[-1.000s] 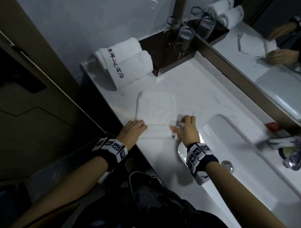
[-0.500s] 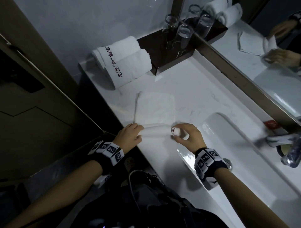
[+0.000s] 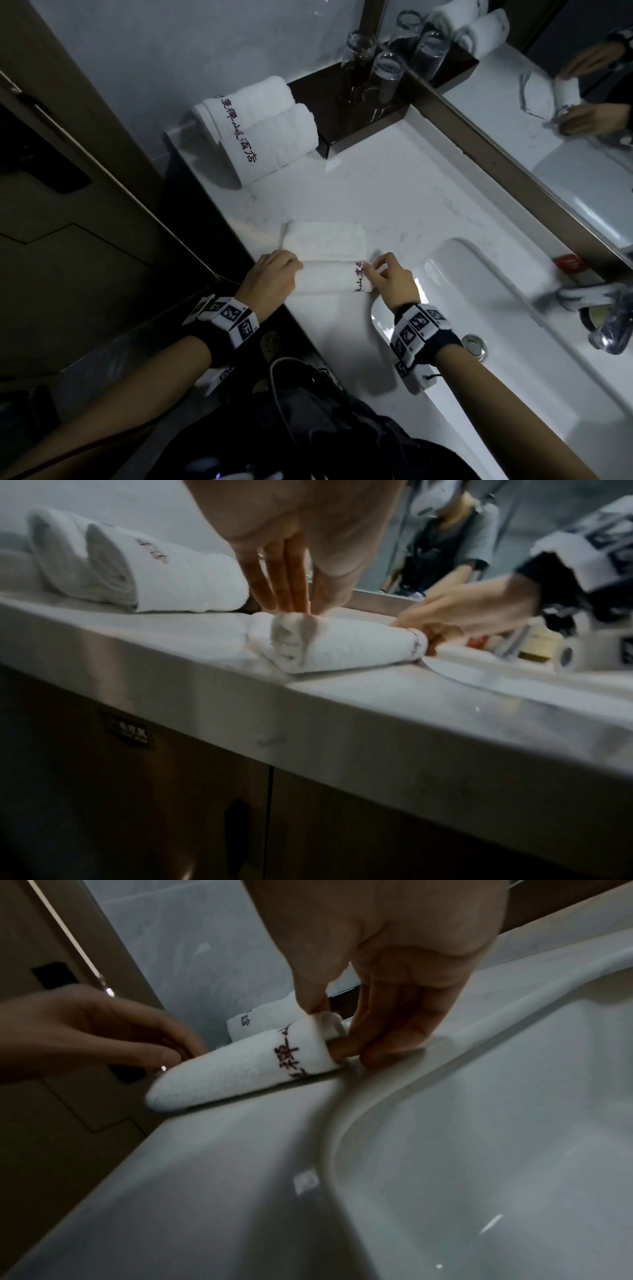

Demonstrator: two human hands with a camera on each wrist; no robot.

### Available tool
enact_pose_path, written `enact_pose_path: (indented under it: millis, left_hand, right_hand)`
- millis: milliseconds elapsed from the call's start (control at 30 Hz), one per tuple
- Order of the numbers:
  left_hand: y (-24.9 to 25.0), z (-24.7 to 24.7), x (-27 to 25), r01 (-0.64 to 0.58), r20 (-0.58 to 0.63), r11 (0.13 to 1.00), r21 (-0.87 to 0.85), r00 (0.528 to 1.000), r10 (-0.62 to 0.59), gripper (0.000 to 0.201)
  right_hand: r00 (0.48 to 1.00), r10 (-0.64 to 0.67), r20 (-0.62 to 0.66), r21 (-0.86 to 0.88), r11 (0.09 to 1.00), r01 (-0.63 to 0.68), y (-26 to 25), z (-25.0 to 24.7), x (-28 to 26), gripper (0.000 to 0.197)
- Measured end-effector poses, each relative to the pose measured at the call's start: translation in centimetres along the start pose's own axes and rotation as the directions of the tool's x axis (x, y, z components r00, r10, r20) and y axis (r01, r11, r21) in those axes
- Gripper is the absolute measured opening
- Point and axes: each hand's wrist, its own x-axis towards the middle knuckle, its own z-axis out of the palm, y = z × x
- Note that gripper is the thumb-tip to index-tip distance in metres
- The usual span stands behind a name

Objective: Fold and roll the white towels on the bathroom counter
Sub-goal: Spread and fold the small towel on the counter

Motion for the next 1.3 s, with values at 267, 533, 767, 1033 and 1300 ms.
enact_pose_path:
  millis: [267, 533, 767, 1033, 1300]
  left_hand:
    - [-1.0, 0.9, -0.4, 0.0, 0.24, 0.98, 0.2, 0.97, -0.049, 0.06]
    - [-1.4, -0.5, 0.7, 0.244, 0.215, 0.956, -0.162, 0.954, -0.208, 0.046]
    - [-2.5, -2.2, 3.5, 0.303, 0.124, 0.903, -0.304, 0.953, -0.277, 0.03]
    - [-1.1, -0.7, 3.7, 0.236, 0.054, 0.972, -0.003, 0.97, -0.236, 0.033]
    - [-1.3, -0.2, 6.8, 0.489, 0.054, 0.807, -0.332, 0.864, -0.501, 0.028]
  right_hand:
    - [0.859, -0.512, 0.011, -0.128, 0.851, 0.509, 0.8, -0.6, -1.6, 0.016]
    - [0.896, -0.442, 0.038, 0.033, 0.897, 0.441, 0.9, -1.7, -0.1, 0.034]
    - [0.989, -0.135, 0.053, 0.278, 0.954, 0.115, -0.5, -2.2, 2.5, 0.032]
    - [0.995, -0.086, -0.053, -0.059, 0.995, 0.083, -3.7, -0.9, 5.3, 0.035]
    - [0.926, -0.301, 0.23, -0.285, 0.889, 0.359, -6.7, -0.4, 5.8, 0.032]
